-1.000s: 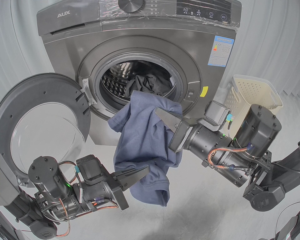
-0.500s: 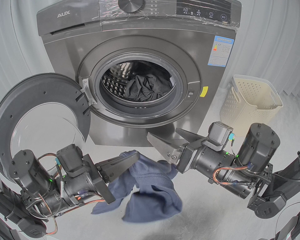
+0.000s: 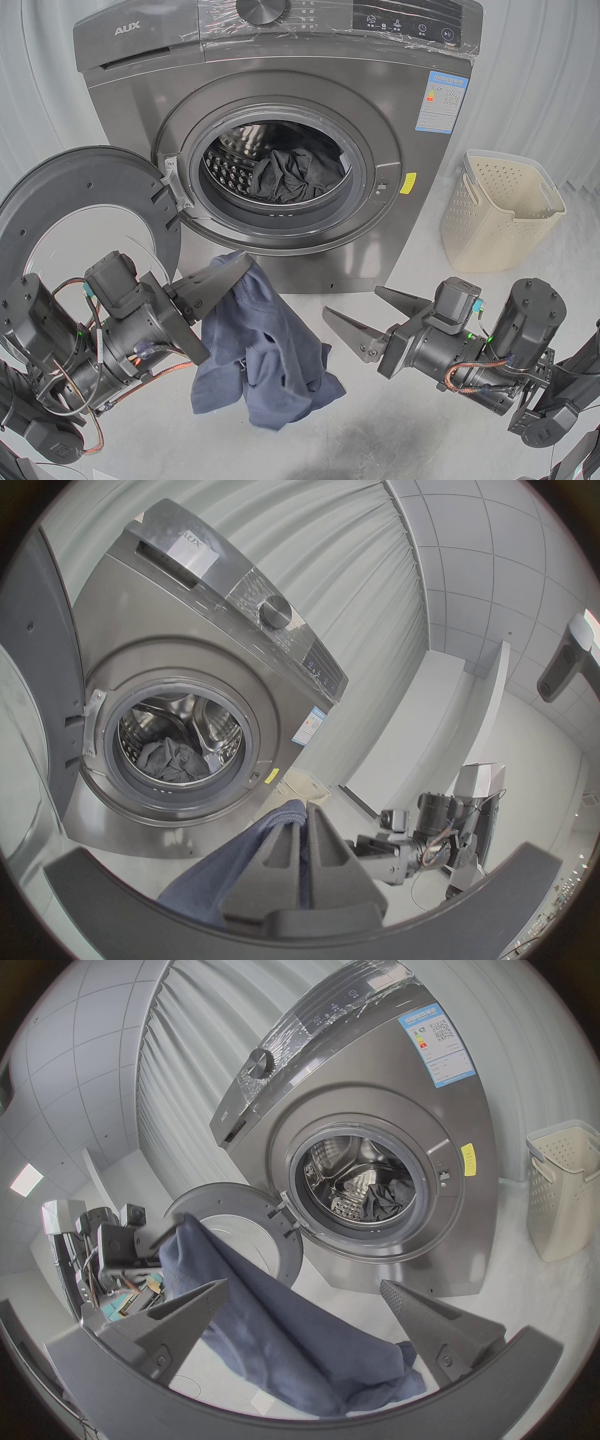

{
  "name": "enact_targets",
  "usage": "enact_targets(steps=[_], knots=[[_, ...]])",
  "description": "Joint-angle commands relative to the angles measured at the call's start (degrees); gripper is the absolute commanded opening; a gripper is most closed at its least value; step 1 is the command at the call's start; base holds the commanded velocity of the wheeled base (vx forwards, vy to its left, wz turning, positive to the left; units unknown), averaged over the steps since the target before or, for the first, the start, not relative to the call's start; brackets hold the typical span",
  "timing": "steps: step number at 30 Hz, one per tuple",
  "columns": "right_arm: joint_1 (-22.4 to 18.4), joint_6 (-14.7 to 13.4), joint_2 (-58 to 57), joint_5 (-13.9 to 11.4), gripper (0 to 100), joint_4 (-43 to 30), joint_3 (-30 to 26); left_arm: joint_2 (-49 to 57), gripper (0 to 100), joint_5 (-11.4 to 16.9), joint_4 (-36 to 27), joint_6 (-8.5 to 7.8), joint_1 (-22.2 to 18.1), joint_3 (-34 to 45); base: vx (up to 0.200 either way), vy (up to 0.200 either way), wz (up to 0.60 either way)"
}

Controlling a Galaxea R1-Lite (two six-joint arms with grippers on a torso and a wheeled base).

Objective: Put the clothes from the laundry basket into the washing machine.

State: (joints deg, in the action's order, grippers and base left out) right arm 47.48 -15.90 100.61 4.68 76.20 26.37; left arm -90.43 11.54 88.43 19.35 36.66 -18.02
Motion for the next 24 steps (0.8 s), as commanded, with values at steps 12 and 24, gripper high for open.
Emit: enact_targets(steps=[12,24], knots=[[0.86,1.31,3.63,-0.02,100,0.17,-2.02,0.61,0,-0.29,-0.01,0.08,-2.03,-2.55,0.000,0.000,0.00],[4.55,4.47,11.80,-0.99,100,3.86,-0.62,0.17,0,-1.52,-0.01,0.08,-2.03,-3.34,0.000,0.000,0.00]])
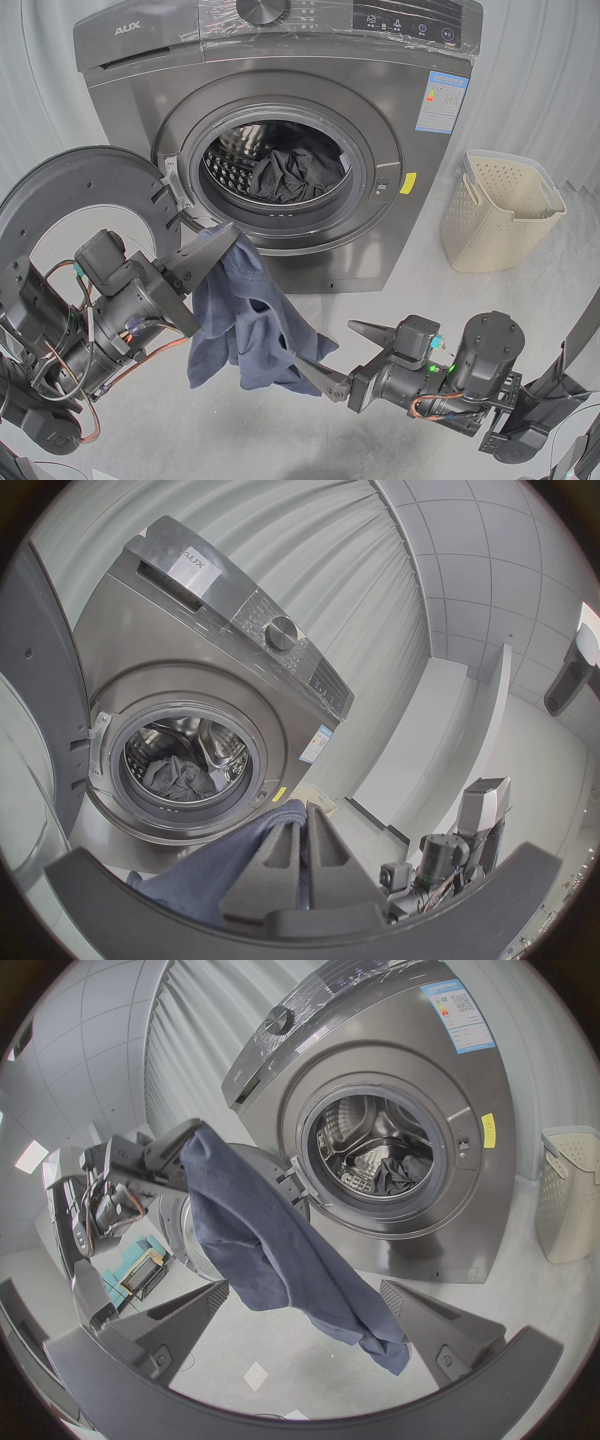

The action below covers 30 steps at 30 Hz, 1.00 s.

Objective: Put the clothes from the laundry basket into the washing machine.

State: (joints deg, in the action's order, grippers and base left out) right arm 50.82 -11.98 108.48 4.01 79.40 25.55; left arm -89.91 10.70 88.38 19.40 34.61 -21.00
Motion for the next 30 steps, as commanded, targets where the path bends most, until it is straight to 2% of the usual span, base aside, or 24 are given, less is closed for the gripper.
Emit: enact_targets(steps=[1,9,13,17,29,30], knots=[[1.38,0.56,4.10,-0.32,100,0.58,0.20,-0.36,0,-0.77,0.04,0.03,0.02,-0.35,0.000,0.000,0.00],[1.82,0.73,8.32,-0.32,100,1.99,1.08,-0.01,0,-0.95,0.12,0.03,0.11,-0.27,0.000,0.000,0.00],[0.59,1.44,11.14,-0.41,100,3.04,2.31,0.08,0,-0.86,0.12,0.03,0.11,-0.09,0.000,0.000,0.00],[-1.96,1.79,14.39,-1.64,100,4.98,4.07,0.26,0,-0.86,0.12,0.03,0.28,0.09,0.000,0.000,0.00],[-2.83,2.58,19.92,-1.99,100,5.94,10.92,0.35,0,-0.86,0.12,0.03,0.20,0.17,0.000,0.000,0.00],[-3.63,2.84,21.42,-1.99,100,5.94,13.12,0.35,0,-0.86,0.12,0.03,0.20,0.26,0.000,0.000,0.00]])
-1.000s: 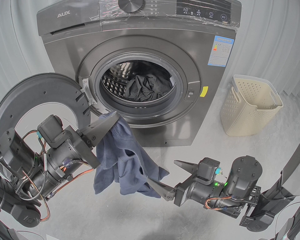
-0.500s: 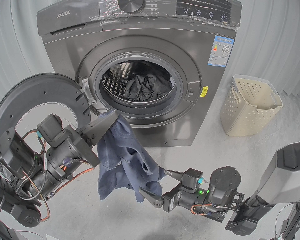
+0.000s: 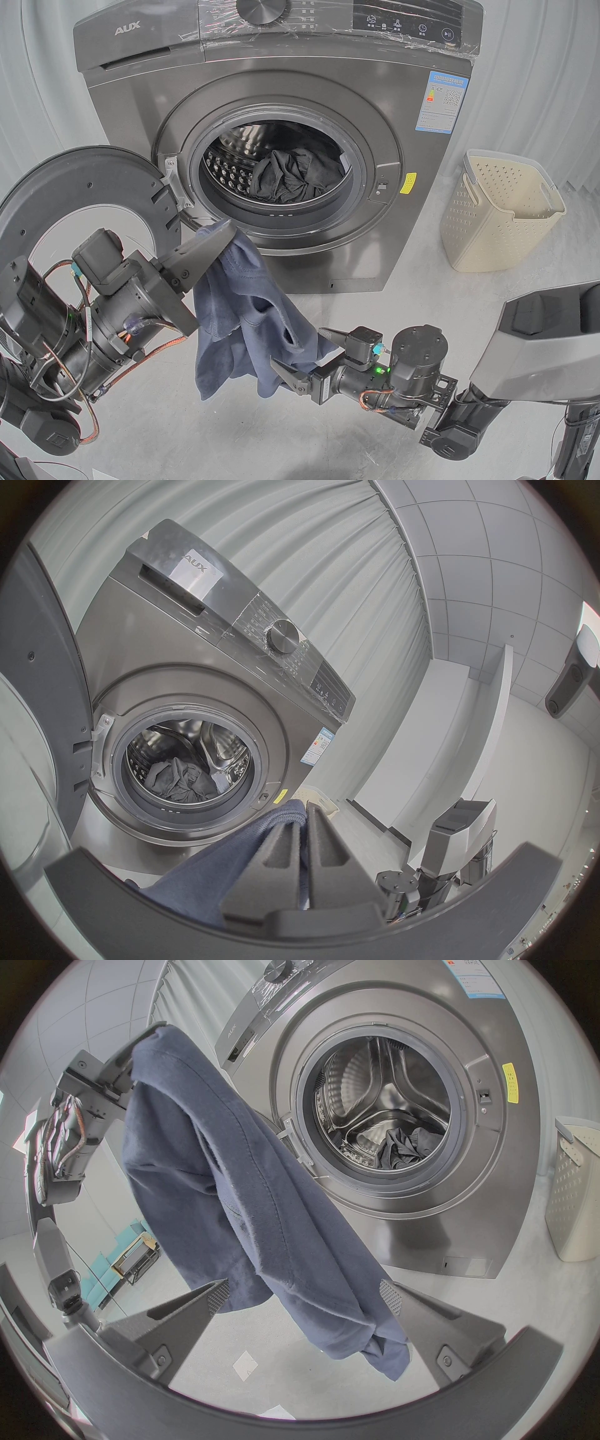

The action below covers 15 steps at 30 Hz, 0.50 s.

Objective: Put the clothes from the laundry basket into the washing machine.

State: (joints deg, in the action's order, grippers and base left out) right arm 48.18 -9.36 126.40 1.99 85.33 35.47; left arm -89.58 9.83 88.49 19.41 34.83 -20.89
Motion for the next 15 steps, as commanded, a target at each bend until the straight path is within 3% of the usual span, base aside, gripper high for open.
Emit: enact_targets(steps=[1,15], knots=[[-1.16,0.31,4.11,0.03,100,0.10,4.08,0.10,0,0.02,0.01,0.02,-0.02,0.15,0.000,0.000,0.00],[-3.62,0.75,7.45,-0.05,100,1.15,10.76,0.10,0,0.02,0.01,-0.07,0.15,0.24,0.000,0.000,0.00]])
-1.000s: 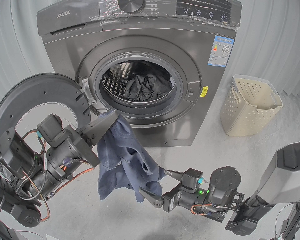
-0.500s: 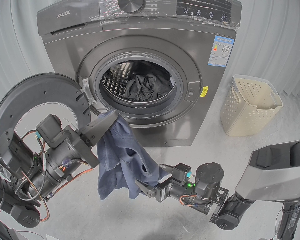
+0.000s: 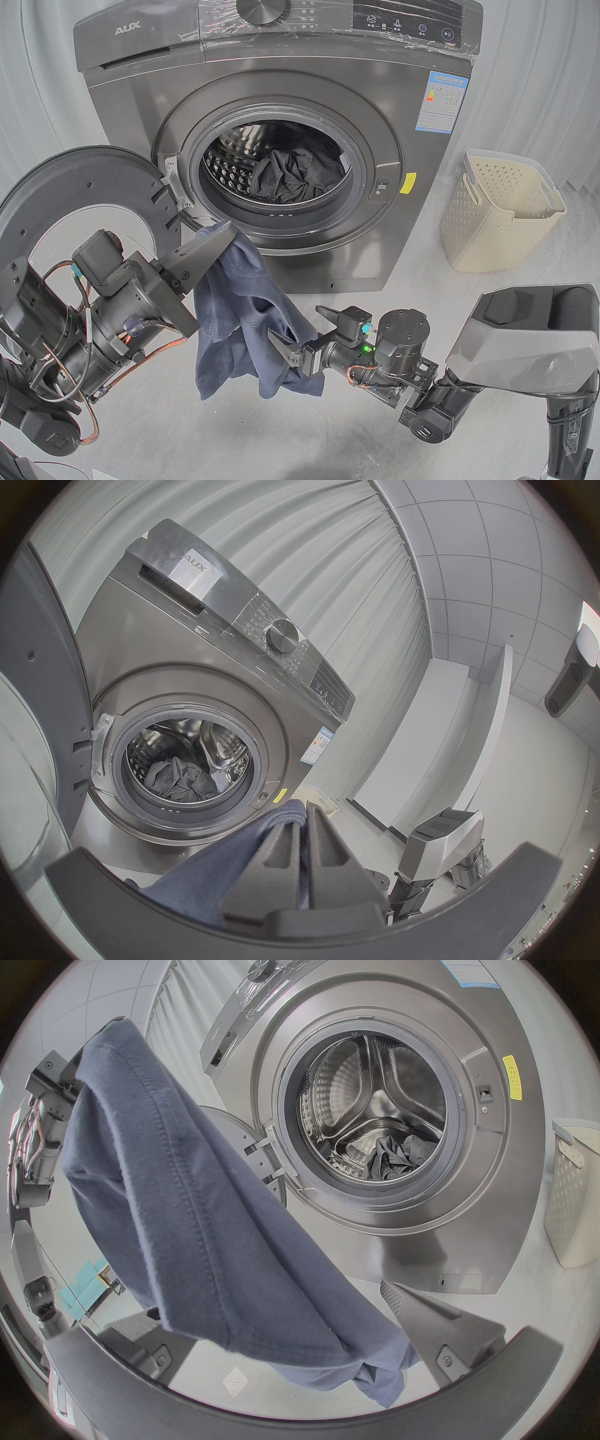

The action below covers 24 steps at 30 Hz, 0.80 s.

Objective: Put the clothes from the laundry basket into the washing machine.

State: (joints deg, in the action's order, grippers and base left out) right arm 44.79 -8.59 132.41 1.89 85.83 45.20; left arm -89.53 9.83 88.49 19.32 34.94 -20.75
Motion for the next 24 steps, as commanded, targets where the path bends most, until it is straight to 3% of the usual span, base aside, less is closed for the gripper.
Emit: enact_targets(steps=[1,2,10,14,21,24], knots=[[-0.23,-0.02,1.53,0.04,100,1.00,1.03,0.06,0,0.02,0.01,0.01,0.04,0.09,0.000,0.000,0.00],[-0.23,-0.02,1.53,0.04,0,1.00,1.03,0.06,0,0.02,0.01,0.01,0.04,0.09,0.000,0.000,0.00],[-0.49,-0.37,-1.28,0.04,0,2.94,-1.52,-0.12,0,0.11,0.01,-0.07,-0.05,0.71,0.000,0.000,0.00],[-2.16,-0.28,-10.60,-0.31,0,2.67,-6.71,0.32,0,0.02,0.01,0.01,-0.31,1.68,0.000,0.000,0.00],[-3.74,-0.90,-27.65,-3.03,0,2.67,-18.13,2.43,0,0.02,-0.69,-0.16,-0.40,2.03,0.000,0.000,0.00],[-3.74,-1.07,-31.34,-3.21,0,2.50,-19.98,2.69,0,0.02,-0.34,-0.25,-0.66,2.56,0.000,0.000,0.00]])
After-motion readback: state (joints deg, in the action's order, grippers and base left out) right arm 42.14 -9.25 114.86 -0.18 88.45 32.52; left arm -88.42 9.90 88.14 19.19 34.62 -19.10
